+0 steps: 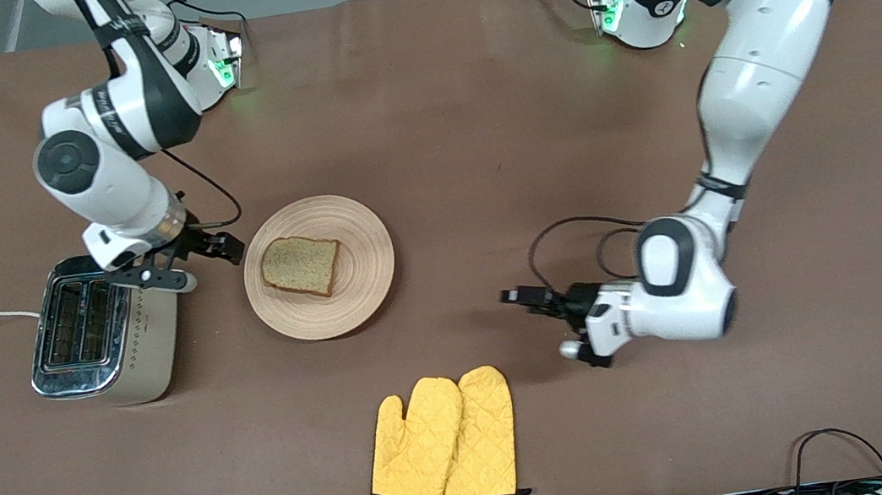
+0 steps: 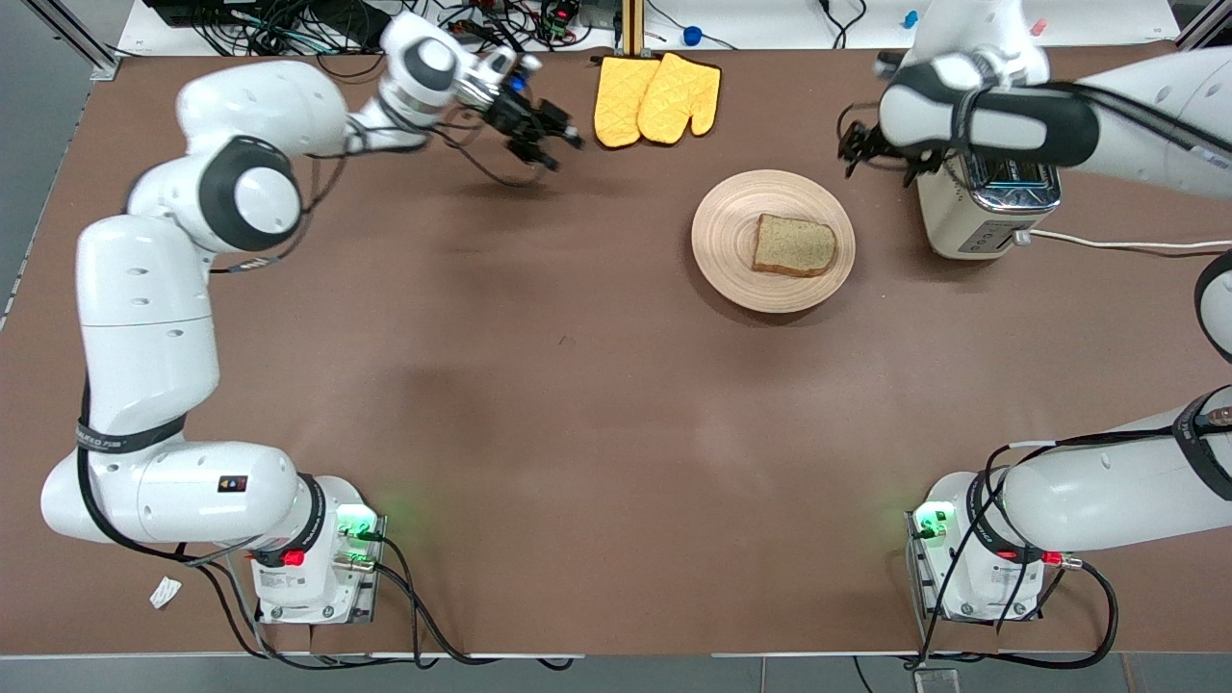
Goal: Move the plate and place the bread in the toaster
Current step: 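Draw the left gripper back while the right gripper reaches the bread, then grasp the bread slice edge with the right gripper while the left withdraws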
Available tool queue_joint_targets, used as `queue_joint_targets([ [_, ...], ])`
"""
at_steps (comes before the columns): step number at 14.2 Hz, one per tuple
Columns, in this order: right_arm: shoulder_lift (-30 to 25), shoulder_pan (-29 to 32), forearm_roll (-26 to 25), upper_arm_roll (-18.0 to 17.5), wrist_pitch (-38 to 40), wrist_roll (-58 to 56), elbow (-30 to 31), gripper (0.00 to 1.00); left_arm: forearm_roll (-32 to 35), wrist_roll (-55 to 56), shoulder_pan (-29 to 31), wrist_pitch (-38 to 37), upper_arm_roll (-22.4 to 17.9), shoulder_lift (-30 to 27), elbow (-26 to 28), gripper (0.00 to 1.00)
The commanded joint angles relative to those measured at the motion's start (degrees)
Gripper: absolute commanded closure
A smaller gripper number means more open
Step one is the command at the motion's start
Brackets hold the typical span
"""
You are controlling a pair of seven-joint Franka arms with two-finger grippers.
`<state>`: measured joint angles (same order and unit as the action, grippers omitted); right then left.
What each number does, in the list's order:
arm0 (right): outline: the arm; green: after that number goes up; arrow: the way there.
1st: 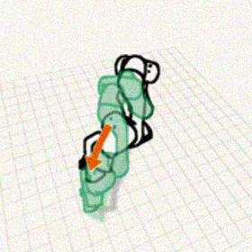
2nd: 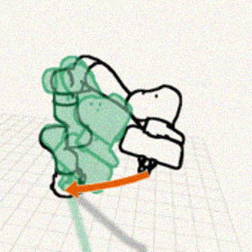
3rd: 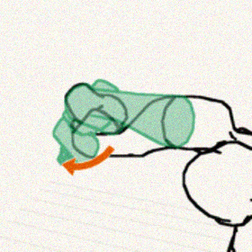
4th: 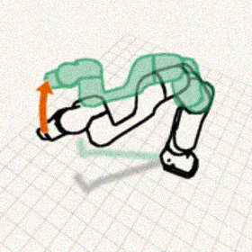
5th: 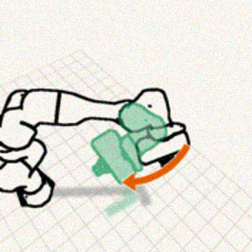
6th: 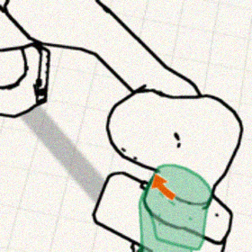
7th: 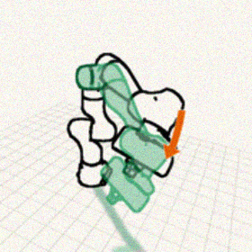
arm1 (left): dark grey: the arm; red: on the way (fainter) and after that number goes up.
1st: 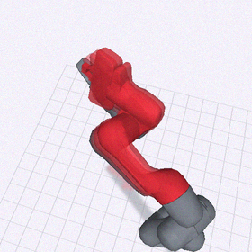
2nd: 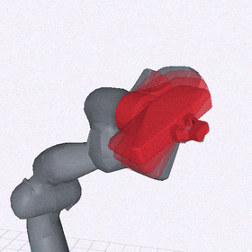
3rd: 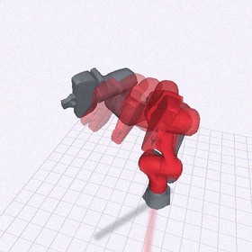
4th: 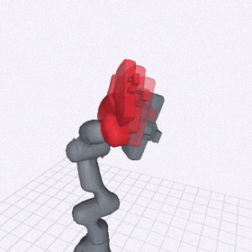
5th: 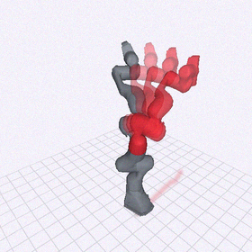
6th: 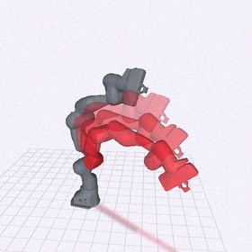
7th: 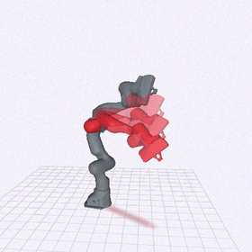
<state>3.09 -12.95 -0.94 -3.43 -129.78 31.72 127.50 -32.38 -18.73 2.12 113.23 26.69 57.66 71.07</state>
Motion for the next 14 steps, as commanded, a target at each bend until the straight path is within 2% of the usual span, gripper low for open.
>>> queue_joint_targets([
  [1, 1.99, -3.74, 1.11, 0.35, -4.67, 7.98, 2.13, 0.0, 10.54, 1.24, 2.7, -6.68, -0.06, -4.39, -1.8, 0.0],
  [3, 4.55, -4.97, 1.11, 0.35, -9.76, 10.55, 4.58, 0.0, 17.76, 1.15, 5.34, -9.95, 0.03, -5.97, -4.0, 0.0],
  [5, 5.43, -5.42, 1.11, 0.35, -16.61, 10.82, 8.88, 0.0, 25.91, 1.15, 5.7, -11.62, -0.06, -10.26, -4.88, 0.0],
  [6, 6.22, -4.9, 1.11, 0.35, -18.21, 10.82, 9.6, 0.06, 31.97, 1.15, 5.53, -12.41, -0.06, -13.16, -4.8, 0.0],
  [8, 7.01, -4.8, 1.11, 0.35, -17.79, 11.0, 9.43, 0.39, 42.09, 0.98, 4.83, -15.31, -0.06, -19.49, -4.8, 0.0],
  [9, 7.02, -4.45, 1.11, 0.35, -17.7, 11.17, 9.43, 0.47, 46.49, 0.63, 4.65, -16.71, 0.03, -22.65, -4.8, 0.0],
  [10, 7.02, -3.84, 1.11, 0.44, -17.09, 11.17, 9.43, 0.58, 47.75, 0.97, 4.73, -17.6, 0.03, -25.21, -4.8, 0.0],
  [13, 7.19, -3.66, 1.11, 0.35, -17.0, 11.17, 9.43, 0.75, 47.59, 7.03, 6.49, -18.3, 0.12, -31.54, -4.89, 0.0],
  [14, 7.63, -3.66, 1.11, 0.35, -17.08, 11.17, 9.43, 0.76, 47.67, 7.04, 6.67, -20.4, 0.03, -33.82, -4.8, 0.0],
])
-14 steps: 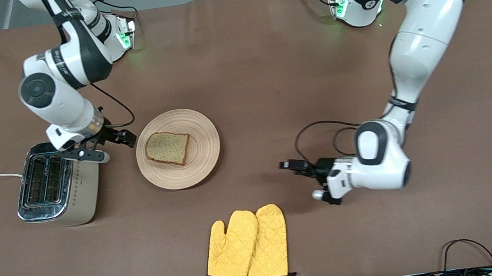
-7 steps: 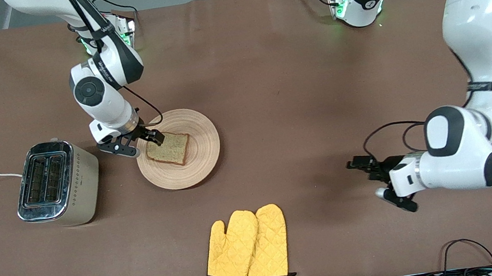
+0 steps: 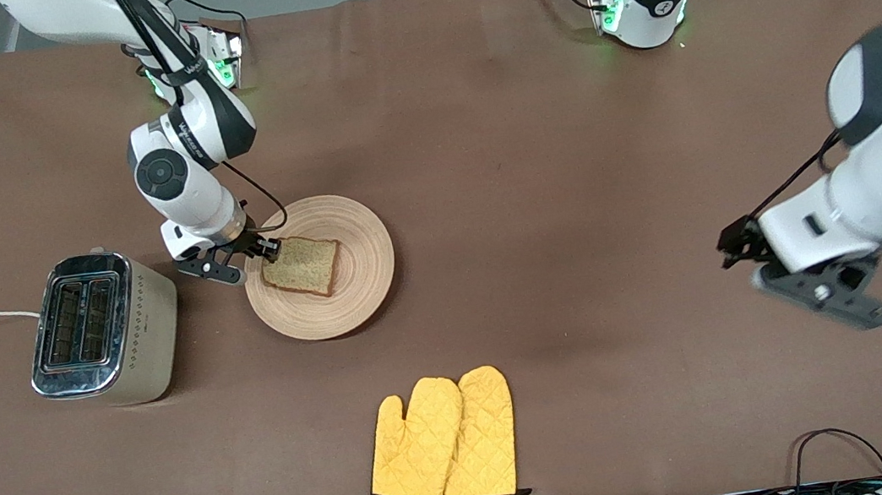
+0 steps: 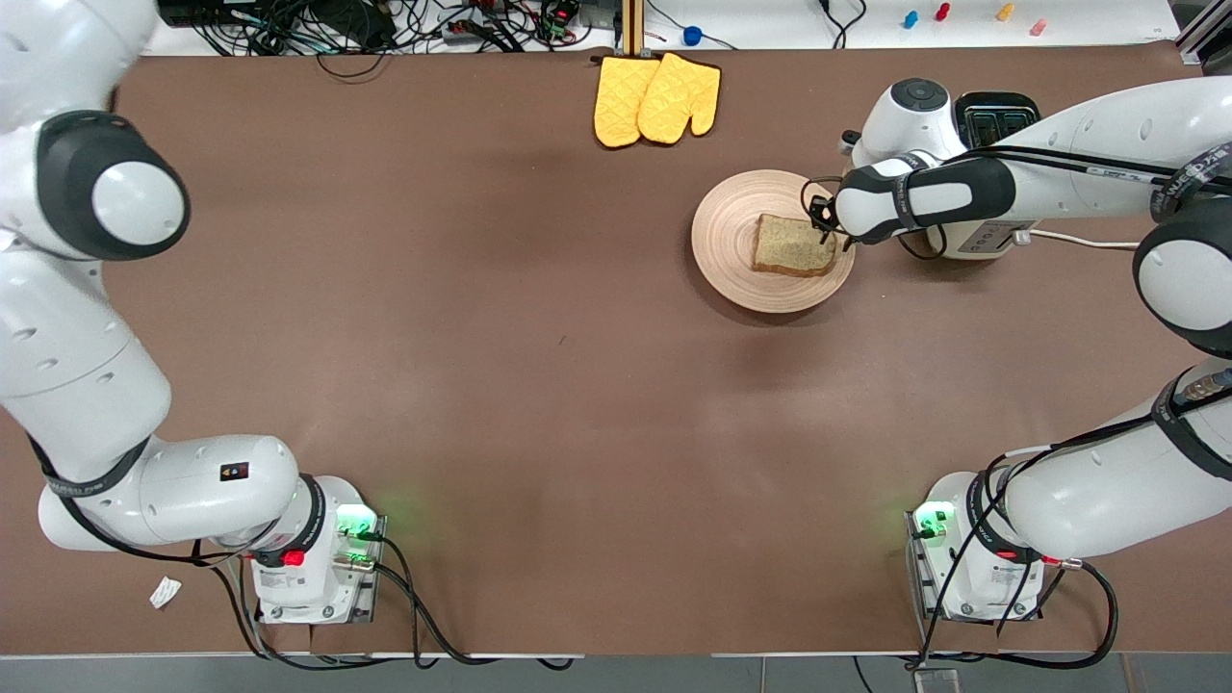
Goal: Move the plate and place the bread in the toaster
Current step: 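Grasp the bread slice edge with the right gripper while the left withdraws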
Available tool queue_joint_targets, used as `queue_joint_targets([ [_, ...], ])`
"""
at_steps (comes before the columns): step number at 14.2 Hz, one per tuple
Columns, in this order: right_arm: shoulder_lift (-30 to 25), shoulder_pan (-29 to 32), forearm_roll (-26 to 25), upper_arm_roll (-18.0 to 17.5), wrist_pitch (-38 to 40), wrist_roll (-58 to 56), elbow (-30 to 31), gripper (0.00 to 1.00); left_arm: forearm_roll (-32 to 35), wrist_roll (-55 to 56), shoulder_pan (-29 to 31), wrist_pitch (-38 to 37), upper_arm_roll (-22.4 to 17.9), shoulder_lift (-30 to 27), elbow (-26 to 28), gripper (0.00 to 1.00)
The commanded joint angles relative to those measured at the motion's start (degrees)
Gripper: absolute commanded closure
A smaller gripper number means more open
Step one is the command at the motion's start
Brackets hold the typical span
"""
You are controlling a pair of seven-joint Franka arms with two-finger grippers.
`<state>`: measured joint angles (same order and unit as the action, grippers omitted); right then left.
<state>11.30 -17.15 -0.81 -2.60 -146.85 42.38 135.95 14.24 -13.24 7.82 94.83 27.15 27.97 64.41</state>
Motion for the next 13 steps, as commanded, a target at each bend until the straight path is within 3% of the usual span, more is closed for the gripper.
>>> queue_joint_targets([
  [1, -0.06, 0.37, 0.99, -0.47, -0.27, 0.51, 0.89, 0.76, 1.05, 2.85, 0.97, -5.15, -0.43, -5.63, 2.12, 0.0],
  [4, 0.39, 0.1, 0.9, -0.39, -0.36, 0.42, 0.89, 0.76, -4.1, 16.54, 4.72, -10.09, -0.17, -10.82, 3.08, 0.0],
  [7, 1.26, 0.1, 0.9, -0.47, -0.63, 0.33, 0.89, 0.75, -10.98, 16.84, 10.02, -8.45, 0.01, -14.68, 6.77, 0.0],
  [8, 1.44, 0.01, 0.9, -0.39, -0.8, 0.33, 0.89, 0.75, -11.08, 16.84, 10.11, -6.08, 0.01, -16.52, 9.3, 0.0],
  [11, 2.23, -0.07, 0.9, -0.39, -1.24, 0.33, 0.81, 0.75, -11.6, 17.28, 10.2, 3.93, -0.08, -26.96, 24.04, 0.0],
  [13, 3.02, -0.16, 0.9, -0.39, -1.59, 0.33, 0.81, 0.75, -12.48, 16.76, 10.11, 4.75, -0.08, -28.76, 26.55, 0.0],
])
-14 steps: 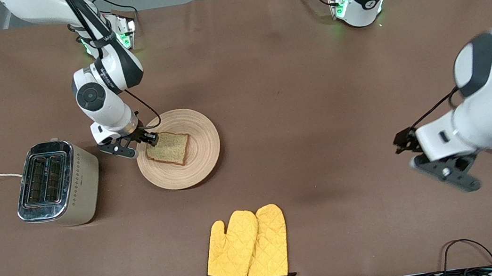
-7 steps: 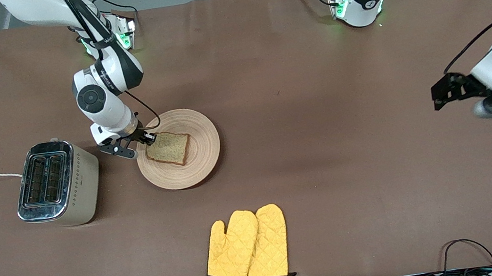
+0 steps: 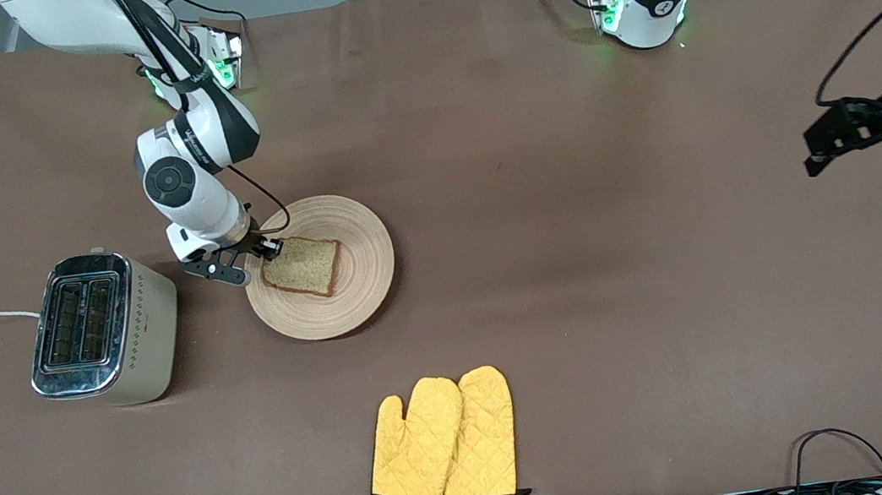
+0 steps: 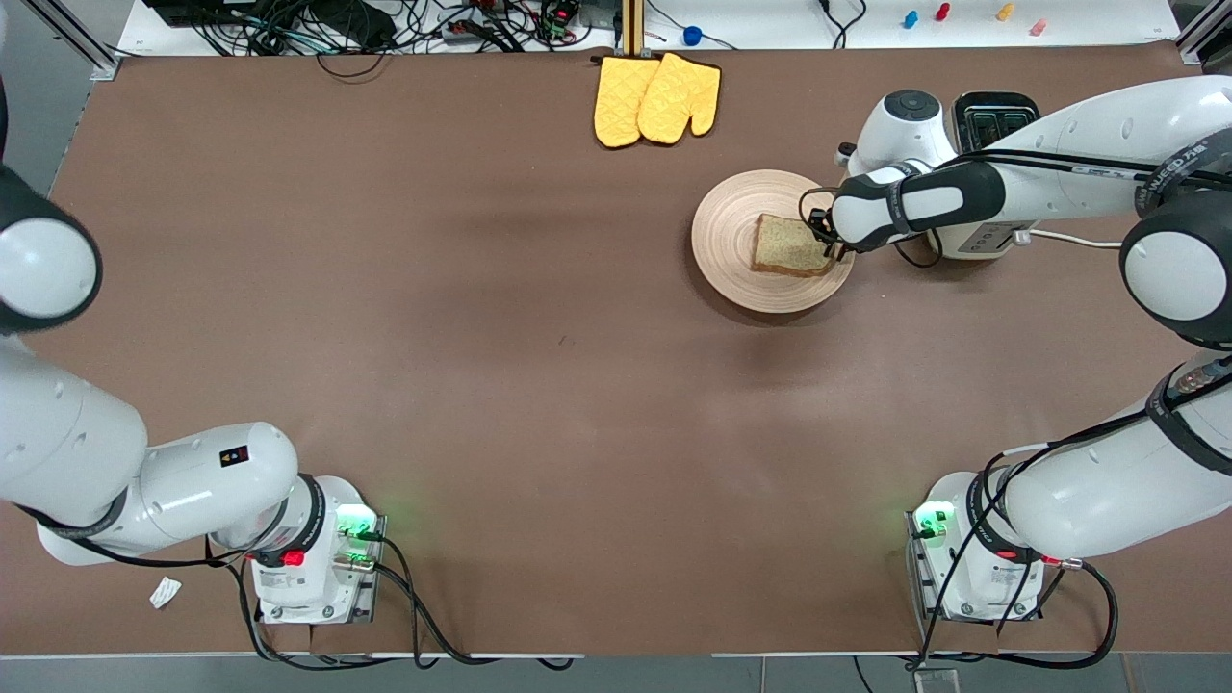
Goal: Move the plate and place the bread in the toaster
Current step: 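Grasp the bread slice edge with the right gripper while the left withdraws, then lift the bread slice off the plate with the right gripper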
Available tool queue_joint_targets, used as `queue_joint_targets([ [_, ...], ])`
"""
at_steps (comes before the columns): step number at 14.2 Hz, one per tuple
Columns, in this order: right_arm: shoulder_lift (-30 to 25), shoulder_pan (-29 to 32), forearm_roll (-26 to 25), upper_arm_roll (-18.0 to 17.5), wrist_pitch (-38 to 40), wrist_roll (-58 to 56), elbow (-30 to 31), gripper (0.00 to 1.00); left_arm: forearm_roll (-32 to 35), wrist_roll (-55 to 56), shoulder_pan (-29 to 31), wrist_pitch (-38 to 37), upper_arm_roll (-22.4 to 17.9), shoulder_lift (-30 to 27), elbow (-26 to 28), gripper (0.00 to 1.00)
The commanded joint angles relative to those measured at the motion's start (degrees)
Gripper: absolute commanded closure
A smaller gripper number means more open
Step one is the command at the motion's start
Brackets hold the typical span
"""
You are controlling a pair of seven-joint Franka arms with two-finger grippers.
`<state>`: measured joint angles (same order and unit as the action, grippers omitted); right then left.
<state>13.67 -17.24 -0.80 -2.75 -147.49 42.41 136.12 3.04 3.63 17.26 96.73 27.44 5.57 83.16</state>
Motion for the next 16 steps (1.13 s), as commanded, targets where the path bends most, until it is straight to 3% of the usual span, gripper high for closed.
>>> queue_joint_targets([
  [1, 0.74, -0.16, 0.89, -0.33, -1.13, 0.31, 0.64, 0.77, -1.28, -0.46, 0.67, 2.85, -0.37, -6.19, 7.64, 0.0],
  [3, 0.83, -0.51, 0.89, -0.33, -1.31, 0.39, 0.64, 0.96, -1.28, -2.56, 0.84, 2.76, -0.81, -6.1, 7.29, 0.0],
  [4, 0.92, -0.51, 0.89, -0.33, -1.22, 0.39, 0.64, 0.99, -1.28, -4.66, 1.02, 2.76, -0.9, -5.84, 6.24, 0.0],
  [8, 1.54, -0.6, 0.89, -0.33, 0.44, -0.39, -1.02, 1.0, -1.2, -5.92, -0.02, 2.33, -1.59, -5.39, 5.44, 0.0],
  [10, 0.57, -0.6, 0.8, -0.33, 13.03, -0.4, -7.67, 1.0, -1.28, -6.09, -9.13, 1.36, -12.26, -5.48, 5.44, 0.0],
  [12, 0.31, -0.69, -1.47, -0.24, 30.35, -0.13, -19.08, 1.0, -1.37, -6.44, -17.76, -0.65, -21.6, -5.75, 5.53, 0.0],
  [14, 0.74, -0.77, -9.6, -0.33, 42.4, -0.57, -28.24, 1.0, -1.37, -5.56, -19.55, -2.07, -23.13, -6.54, 6.05, 0.0],
  [16, 1.18, -2.87, -20.93, -0.33, 49.99, -3.37, -31.87, 1.0, -1.37, -5.39, -19.64, -2.07, -23.13, -6.62, 6.23, 0.0],
])
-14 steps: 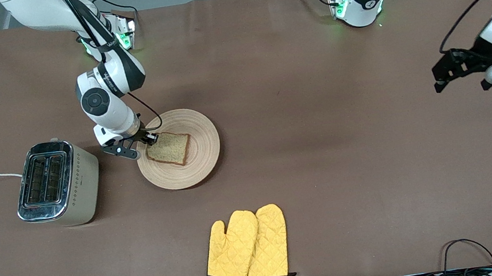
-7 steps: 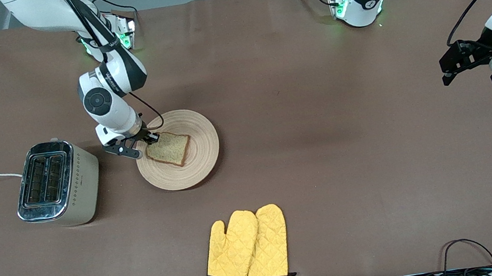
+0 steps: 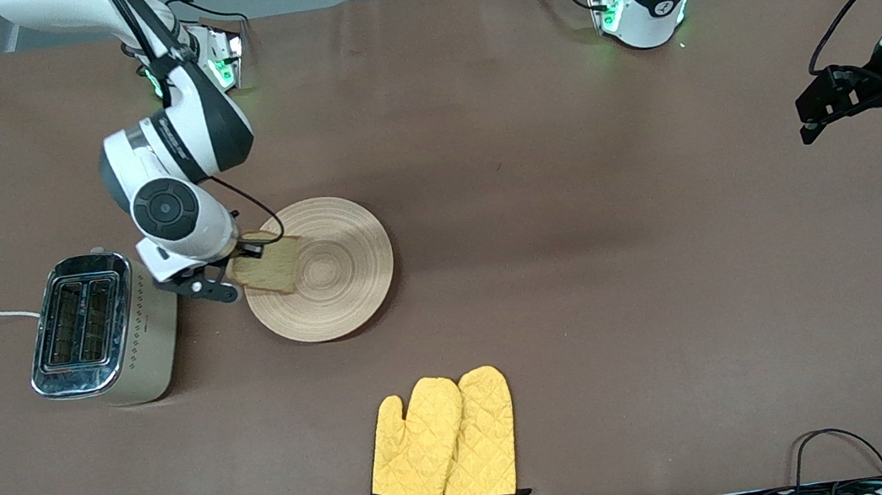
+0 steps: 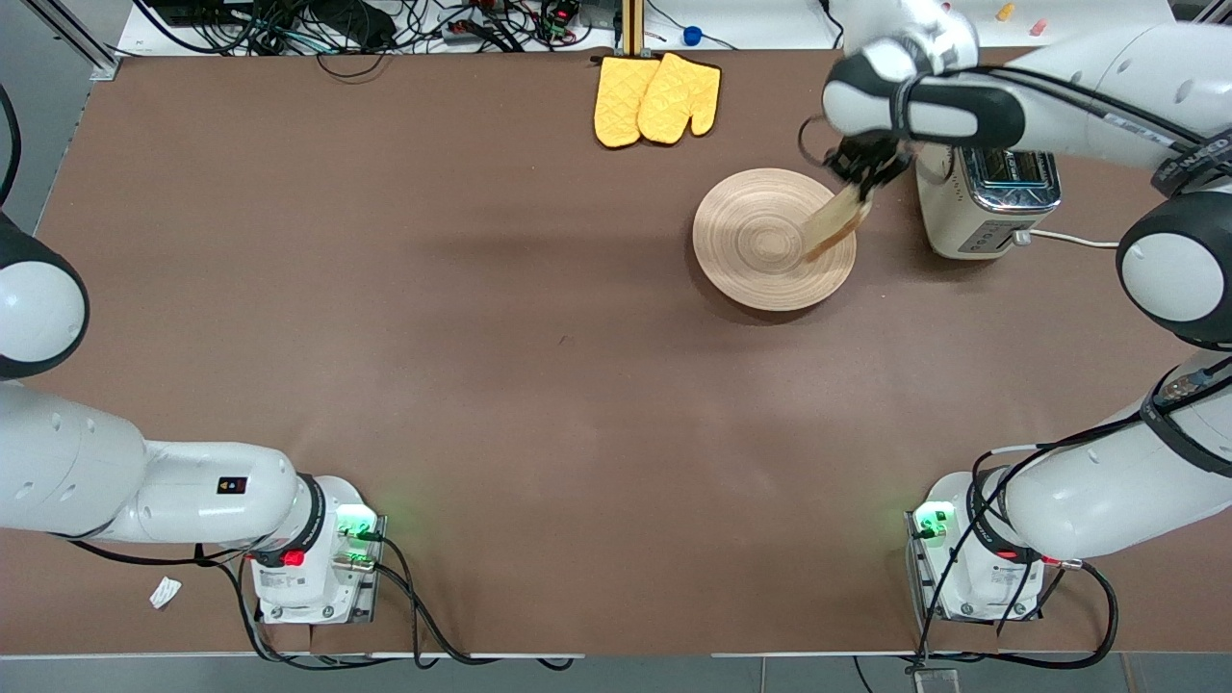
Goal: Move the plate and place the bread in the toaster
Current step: 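Lift the bread slice off the plate with the right gripper, then carry the bread over the toaster slot and lower it in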
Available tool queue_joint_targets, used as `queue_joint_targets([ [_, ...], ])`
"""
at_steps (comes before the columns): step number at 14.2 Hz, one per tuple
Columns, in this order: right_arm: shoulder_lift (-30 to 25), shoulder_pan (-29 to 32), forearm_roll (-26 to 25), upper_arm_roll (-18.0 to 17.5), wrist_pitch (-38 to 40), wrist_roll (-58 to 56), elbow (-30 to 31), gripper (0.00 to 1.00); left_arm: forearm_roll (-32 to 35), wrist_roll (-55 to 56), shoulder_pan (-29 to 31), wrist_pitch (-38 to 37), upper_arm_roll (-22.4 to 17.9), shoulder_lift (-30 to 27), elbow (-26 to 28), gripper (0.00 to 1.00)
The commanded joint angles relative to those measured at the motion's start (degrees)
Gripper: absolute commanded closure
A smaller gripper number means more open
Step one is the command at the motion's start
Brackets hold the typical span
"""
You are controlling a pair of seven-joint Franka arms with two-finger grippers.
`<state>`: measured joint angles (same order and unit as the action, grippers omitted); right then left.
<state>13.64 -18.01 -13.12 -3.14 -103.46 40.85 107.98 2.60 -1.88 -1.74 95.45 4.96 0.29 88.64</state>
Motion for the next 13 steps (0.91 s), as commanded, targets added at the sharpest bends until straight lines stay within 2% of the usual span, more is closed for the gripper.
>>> queue_joint_targets([
  [1, 1.47, -3.25, -13.64, 0.06, 8.25, -3.22, -3.92, 1.0, -0.93, 0.21, -0.46, -0.88, -0.57, -1.17, 0.66, 0.0],
  [3, 1.65, -4.57, -21.92, 0.06, 13.96, -6.55, -4.09, 1.0, -1.02, 0.12, -0.11, -0.88, -0.57, -1.0, 0.57, 0.0],
  [10, 2.8, -5.19, -42.22, 0.06, 25.39, -12.45, -4.18, 1.0, -1.37, 1.0, -0.11, -0.88, -0.48, -0.73, 0.48, 0.0],
  [13, 2.8, -4.14, -47.87, 0.32, 26.29, -12.9, -5.4, 1.0, -1.55, 1.0, 0.07, -0.88, -0.48, -0.64, 0.48, 0.0],
])
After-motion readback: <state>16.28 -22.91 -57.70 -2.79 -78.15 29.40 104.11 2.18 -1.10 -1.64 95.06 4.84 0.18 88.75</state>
